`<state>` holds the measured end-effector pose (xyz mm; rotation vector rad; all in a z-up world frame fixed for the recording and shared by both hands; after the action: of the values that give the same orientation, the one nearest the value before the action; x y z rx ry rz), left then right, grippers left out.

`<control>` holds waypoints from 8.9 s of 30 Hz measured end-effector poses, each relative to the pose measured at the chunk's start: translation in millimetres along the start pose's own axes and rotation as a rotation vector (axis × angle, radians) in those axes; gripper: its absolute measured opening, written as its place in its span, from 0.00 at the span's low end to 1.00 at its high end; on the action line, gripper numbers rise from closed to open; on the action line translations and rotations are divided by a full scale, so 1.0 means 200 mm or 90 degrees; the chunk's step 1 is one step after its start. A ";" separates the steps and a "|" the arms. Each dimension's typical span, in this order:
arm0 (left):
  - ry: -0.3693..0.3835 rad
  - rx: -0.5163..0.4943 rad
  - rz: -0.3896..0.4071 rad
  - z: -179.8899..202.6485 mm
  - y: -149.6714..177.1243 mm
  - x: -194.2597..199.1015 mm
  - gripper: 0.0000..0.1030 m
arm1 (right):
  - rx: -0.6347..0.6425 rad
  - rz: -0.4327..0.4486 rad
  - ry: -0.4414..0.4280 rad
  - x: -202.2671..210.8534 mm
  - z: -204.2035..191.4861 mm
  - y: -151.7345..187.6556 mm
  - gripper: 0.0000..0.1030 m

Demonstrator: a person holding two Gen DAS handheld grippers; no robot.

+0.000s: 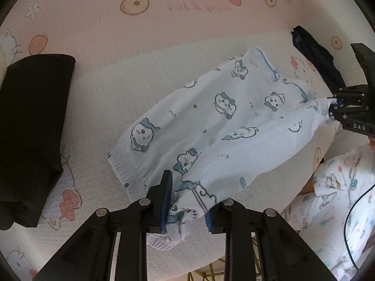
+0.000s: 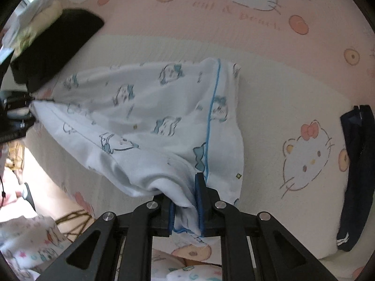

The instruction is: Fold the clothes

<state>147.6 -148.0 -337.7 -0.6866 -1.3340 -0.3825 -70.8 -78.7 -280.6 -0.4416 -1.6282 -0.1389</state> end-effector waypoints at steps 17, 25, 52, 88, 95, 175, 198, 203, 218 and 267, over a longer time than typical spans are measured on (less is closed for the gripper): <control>-0.044 0.040 -0.007 -0.12 -0.16 -0.06 0.21 | 0.024 0.021 0.039 -0.05 0.02 -0.51 0.13; -0.063 0.045 -0.034 -0.09 -0.34 -0.23 0.21 | -0.030 -0.025 0.029 -0.21 0.09 -0.66 0.13; 0.031 0.397 0.055 -0.32 -0.04 -0.06 0.62 | -0.074 0.296 -0.048 0.06 0.37 -0.35 0.77; -0.064 0.297 0.051 -0.29 -0.19 -0.28 0.38 | -0.134 0.205 -0.073 -0.29 0.47 -0.38 0.28; -0.104 0.255 0.056 -0.26 -0.24 -0.30 0.38 | -0.137 0.185 -0.042 -0.36 0.48 -0.39 0.28; -0.110 0.036 0.034 0.16 -0.33 -0.17 0.51 | -0.021 0.274 0.220 -0.15 0.07 0.11 0.76; -0.046 -0.108 0.064 0.07 -0.20 -0.04 0.51 | 0.298 0.275 0.476 -0.30 -0.75 0.36 0.76; -0.018 -0.040 0.069 -0.01 -0.30 -0.09 0.51 | 0.414 0.232 0.545 -0.46 -0.87 0.39 0.76; 0.127 0.088 -0.017 -0.06 -0.17 -0.25 0.51 | 0.522 0.186 0.556 -0.71 -0.98 0.33 0.76; 0.193 0.155 -0.007 0.27 -0.01 -0.29 0.22 | 0.716 0.228 0.381 -0.53 -1.00 0.42 0.06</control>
<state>93.3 -122.8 -387.8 -0.4007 -1.0733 -0.3124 150.3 -91.6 -376.0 0.1886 -0.8126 0.8128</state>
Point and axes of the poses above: each gripper's, at about its wrist camera, not at the fingertips, and x roughly against the way its jaws point, z to its right, y to its underside, the point moved 3 cm from there along -x, roughly the way its jaws point, and after that the axes turned 4 degrees about -y, right-handed, at the moved point
